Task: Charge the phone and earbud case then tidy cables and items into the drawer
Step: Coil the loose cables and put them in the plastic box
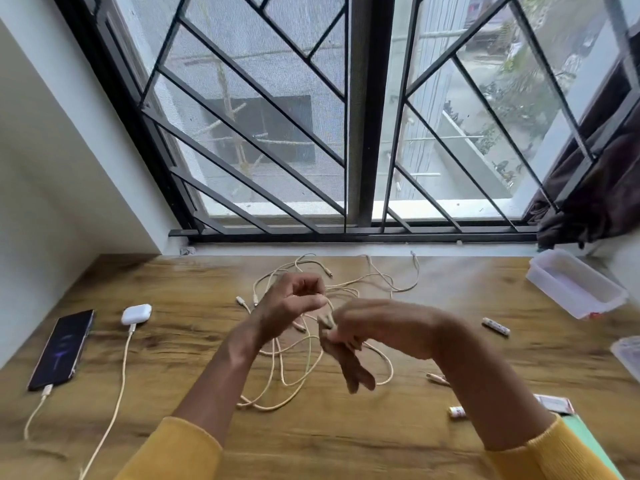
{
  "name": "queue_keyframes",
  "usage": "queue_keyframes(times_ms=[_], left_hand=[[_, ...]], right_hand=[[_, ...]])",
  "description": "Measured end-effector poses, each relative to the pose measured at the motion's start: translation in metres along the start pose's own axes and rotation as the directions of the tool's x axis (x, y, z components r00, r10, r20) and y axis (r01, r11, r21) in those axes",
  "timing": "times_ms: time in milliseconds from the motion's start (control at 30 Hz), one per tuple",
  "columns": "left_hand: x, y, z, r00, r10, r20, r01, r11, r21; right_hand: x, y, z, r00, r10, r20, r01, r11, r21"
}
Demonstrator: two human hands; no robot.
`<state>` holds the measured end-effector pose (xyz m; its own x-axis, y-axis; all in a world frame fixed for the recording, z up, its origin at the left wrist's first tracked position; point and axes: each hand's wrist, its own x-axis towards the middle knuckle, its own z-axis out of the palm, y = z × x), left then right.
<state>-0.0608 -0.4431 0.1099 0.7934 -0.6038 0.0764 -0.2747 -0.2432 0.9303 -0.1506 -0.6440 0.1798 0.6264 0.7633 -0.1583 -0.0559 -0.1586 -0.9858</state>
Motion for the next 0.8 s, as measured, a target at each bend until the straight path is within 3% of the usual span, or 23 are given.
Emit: queue_keyframes(times_ms=[100,167,233,300,367,433,533,667,800], left_hand=[[0.007,0.017,-0.007,0.998,0.01,0.058,-0.017,0.992,0.129],[0.01,0.027,-0.01,0.998,0.017,0.068,-0.032,0.975,0.22],[0.013,0.033,-0.011,0.998,0.037,0.056,-0.052,0.954,0.296],[0.013,0.034,-0.01,0.998,0.056,0.016,-0.058,0.949,0.309],[0.011,0.031,-0.008,0.995,0.062,-0.077,-0.041,0.968,0.247],[0.006,0.029,-0.004,0.985,0.06,-0.163,-0.041,0.992,0.123],[-0.004,0.025,0.005,0.976,0.042,-0.215,-0.067,0.992,-0.111],[-0.018,0.012,0.024,0.985,-0.016,-0.169,-0.028,0.966,-0.256],[-0.024,0.003,0.041,0.997,-0.041,-0.066,0.017,0.945,-0.327]], right_hand=[[0.01,0.005,0.012,0.973,0.231,0.016,-0.222,0.949,-0.224],[0.019,0.014,0.018,0.923,0.37,-0.111,-0.382,0.832,-0.403],[0.023,0.021,0.02,0.874,0.349,-0.338,-0.484,0.68,-0.551],[0.025,0.026,0.015,0.809,0.241,-0.536,-0.56,0.594,-0.578],[0.025,0.034,0.006,0.729,0.194,-0.656,-0.581,0.682,-0.444],[0.025,0.04,-0.003,0.681,0.168,-0.712,-0.473,0.844,-0.254],[0.02,0.033,-0.011,0.656,0.082,-0.75,-0.09,0.995,0.03],[0.014,0.018,-0.018,0.617,-0.033,-0.786,0.293,0.937,0.191],[0.012,0.007,-0.02,0.732,-0.152,-0.664,0.522,0.751,0.404]])
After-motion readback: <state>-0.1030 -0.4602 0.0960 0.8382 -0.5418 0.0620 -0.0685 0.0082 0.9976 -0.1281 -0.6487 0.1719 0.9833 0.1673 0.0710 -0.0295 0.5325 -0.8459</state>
